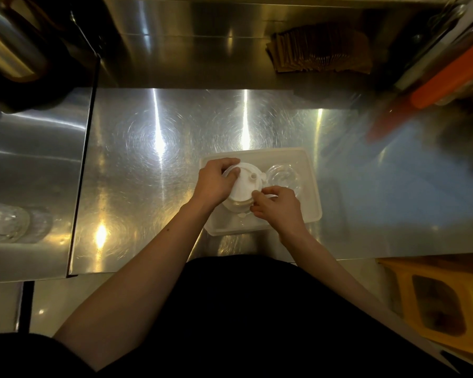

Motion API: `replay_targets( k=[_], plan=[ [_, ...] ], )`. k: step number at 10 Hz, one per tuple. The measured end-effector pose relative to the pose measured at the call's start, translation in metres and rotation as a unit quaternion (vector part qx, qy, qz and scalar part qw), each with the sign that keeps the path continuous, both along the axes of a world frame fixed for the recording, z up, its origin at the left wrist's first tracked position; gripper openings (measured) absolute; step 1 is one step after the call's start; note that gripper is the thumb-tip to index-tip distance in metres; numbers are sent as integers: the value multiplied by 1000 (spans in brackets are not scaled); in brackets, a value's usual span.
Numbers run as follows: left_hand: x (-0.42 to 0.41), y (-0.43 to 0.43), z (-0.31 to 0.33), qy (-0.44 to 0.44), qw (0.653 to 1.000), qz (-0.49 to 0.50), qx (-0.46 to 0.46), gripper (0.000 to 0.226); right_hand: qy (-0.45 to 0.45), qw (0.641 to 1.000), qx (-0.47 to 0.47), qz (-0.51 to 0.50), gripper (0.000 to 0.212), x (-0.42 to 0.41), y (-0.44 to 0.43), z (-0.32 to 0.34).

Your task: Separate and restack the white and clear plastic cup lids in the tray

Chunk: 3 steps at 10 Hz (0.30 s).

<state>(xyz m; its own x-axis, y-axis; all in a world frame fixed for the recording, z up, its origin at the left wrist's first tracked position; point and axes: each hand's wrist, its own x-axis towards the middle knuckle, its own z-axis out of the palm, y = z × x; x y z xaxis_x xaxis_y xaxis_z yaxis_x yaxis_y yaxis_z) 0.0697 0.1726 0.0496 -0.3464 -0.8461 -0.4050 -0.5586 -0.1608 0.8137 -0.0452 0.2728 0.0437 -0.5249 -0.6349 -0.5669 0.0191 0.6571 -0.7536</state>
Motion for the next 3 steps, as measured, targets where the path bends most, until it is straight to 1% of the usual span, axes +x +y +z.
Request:
replay_targets(
  k=[1, 3],
  plan=[
    [1, -1, 2, 12, 1000, 16, 17, 38, 0, 1000, -1, 3, 35, -1, -1, 1],
    [2, -1, 4, 12, 999, 35, 9, 36, 16, 1000, 4, 11, 43, -3, -2, 3]
  ],
)
